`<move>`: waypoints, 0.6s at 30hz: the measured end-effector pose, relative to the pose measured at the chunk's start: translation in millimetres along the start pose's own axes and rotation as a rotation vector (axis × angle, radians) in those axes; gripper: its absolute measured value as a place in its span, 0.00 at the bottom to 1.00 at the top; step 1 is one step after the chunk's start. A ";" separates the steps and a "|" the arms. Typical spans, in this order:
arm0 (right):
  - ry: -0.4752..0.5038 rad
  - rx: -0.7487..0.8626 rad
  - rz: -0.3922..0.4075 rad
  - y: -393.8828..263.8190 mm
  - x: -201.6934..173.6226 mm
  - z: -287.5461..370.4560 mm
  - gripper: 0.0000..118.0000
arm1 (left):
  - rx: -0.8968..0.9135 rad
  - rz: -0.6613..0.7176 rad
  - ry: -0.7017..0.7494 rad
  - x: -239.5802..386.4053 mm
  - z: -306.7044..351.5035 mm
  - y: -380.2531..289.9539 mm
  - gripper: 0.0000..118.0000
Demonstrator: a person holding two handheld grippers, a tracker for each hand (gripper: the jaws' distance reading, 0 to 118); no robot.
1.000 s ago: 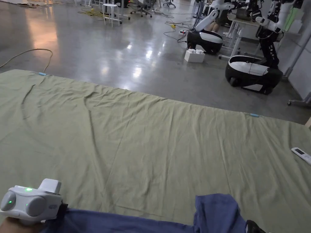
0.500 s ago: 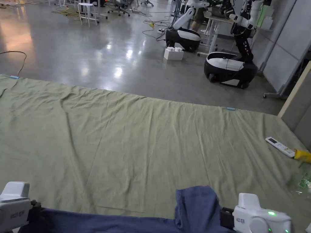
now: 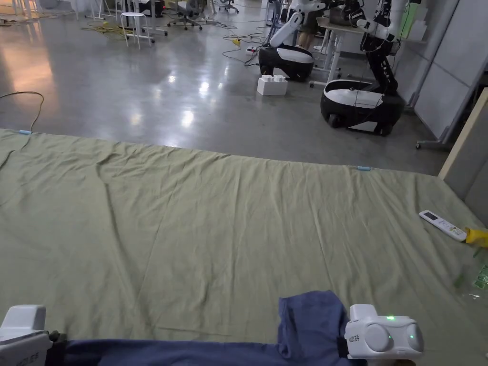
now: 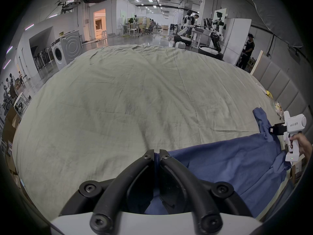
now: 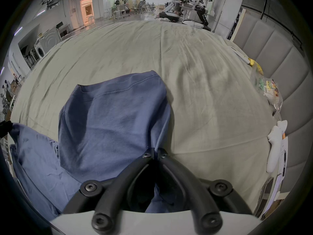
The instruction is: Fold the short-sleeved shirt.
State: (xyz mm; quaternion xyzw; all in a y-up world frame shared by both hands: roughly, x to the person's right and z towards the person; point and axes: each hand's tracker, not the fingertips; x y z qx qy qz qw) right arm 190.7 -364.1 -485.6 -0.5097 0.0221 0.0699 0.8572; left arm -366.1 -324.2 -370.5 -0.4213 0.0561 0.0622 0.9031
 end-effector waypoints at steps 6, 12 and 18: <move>0.001 0.122 0.002 -13.6 -3.1 37.5 0.02 | 0.043 0.005 0.012 2.1 20.7 -2.3 0.04; 0.032 0.233 -0.039 -29.8 2.7 102.1 0.02 | 0.079 0.011 0.005 -5.9 47.5 -3.9 0.04; 0.052 0.308 -0.053 -58.4 11.5 161.6 0.02 | 0.138 0.038 -0.027 -14.0 96.2 -8.5 0.04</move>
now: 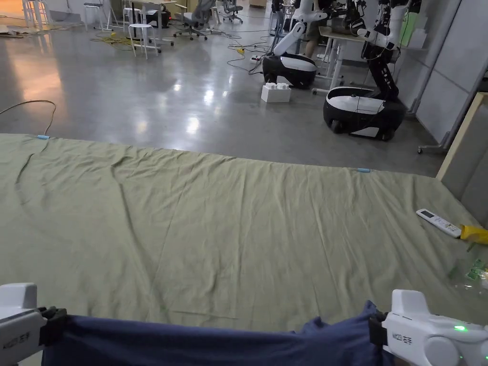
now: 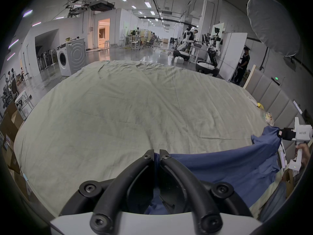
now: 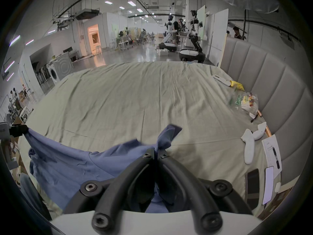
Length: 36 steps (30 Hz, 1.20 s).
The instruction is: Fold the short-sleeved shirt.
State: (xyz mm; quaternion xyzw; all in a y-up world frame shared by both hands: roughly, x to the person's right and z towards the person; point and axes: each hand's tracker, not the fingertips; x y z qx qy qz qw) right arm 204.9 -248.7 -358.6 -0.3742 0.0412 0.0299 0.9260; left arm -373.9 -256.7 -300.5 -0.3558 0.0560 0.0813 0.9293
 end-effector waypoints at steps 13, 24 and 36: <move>0.004 -0.078 0.048 -87.8 0.5 77.2 0.02 | -0.070 0.006 -0.048 -17.9 76.7 -55.1 0.04; -0.041 -0.299 0.127 -154.8 -4.3 51.9 0.02 | -0.342 -0.098 0.017 -22.8 53.1 -110.7 0.04; -0.124 -0.314 0.142 -153.9 -21.6 40.1 0.39 | -0.345 -0.201 0.105 -7.7 30.6 -122.8 0.21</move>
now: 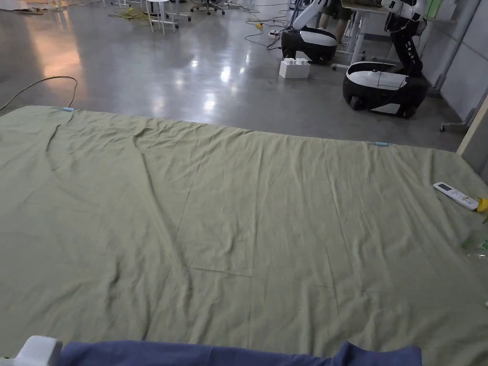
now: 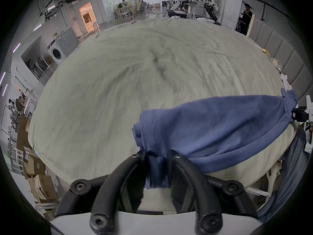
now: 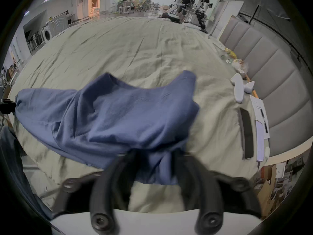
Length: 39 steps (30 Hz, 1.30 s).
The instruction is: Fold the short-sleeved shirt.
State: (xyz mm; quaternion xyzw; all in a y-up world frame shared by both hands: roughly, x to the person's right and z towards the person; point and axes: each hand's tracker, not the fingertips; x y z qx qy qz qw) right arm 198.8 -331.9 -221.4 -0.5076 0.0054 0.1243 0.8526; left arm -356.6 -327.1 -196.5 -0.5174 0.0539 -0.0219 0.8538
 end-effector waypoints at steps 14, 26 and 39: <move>-0.051 0.686 -0.252 67.9 -24.8 95.5 0.60 | 0.574 0.064 0.019 51.8 59.7 67.3 0.45; -0.096 1.006 -0.183 109.3 -74.2 128.8 0.05 | 0.895 0.117 0.102 95.6 111.7 95.1 0.07; -0.080 1.042 -0.156 120.0 -85.6 130.1 0.01 | 0.885 0.176 0.089 60.8 112.6 92.7 0.02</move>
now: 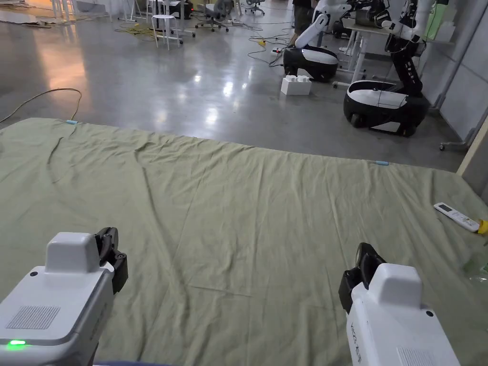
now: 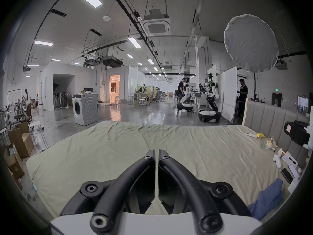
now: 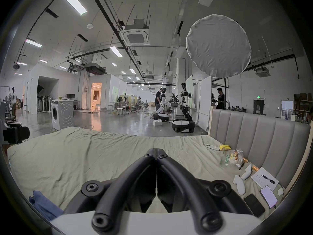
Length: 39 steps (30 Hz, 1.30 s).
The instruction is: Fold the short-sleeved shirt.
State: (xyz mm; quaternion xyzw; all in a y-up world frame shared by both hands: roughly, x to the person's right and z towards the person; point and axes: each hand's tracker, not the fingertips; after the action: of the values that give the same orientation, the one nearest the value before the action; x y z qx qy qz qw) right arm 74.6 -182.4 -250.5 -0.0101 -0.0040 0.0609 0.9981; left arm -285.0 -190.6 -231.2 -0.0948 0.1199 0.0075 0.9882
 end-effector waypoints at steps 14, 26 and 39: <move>0.038 -0.117 0.057 -23.4 5.8 -9.0 0.01 | -0.634 0.286 -0.204 -119.3 -19.6 -65.2 0.15; 0.072 -0.192 0.077 -40.6 -2.9 -9.2 0.01 | -0.939 0.577 -0.462 -180.0 -58.2 -143.5 0.66; 0.075 -0.246 0.055 -52.7 -9.2 -7.5 0.01 | -0.936 0.852 -0.626 -167.6 -55.9 -173.3 0.19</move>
State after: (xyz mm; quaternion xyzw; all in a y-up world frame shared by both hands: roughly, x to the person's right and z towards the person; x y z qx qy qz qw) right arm 71.9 -235.9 -257.0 -0.1346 0.0261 0.0870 0.9867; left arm -454.4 -370.0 -212.4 -0.4481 -0.1591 0.4716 0.7426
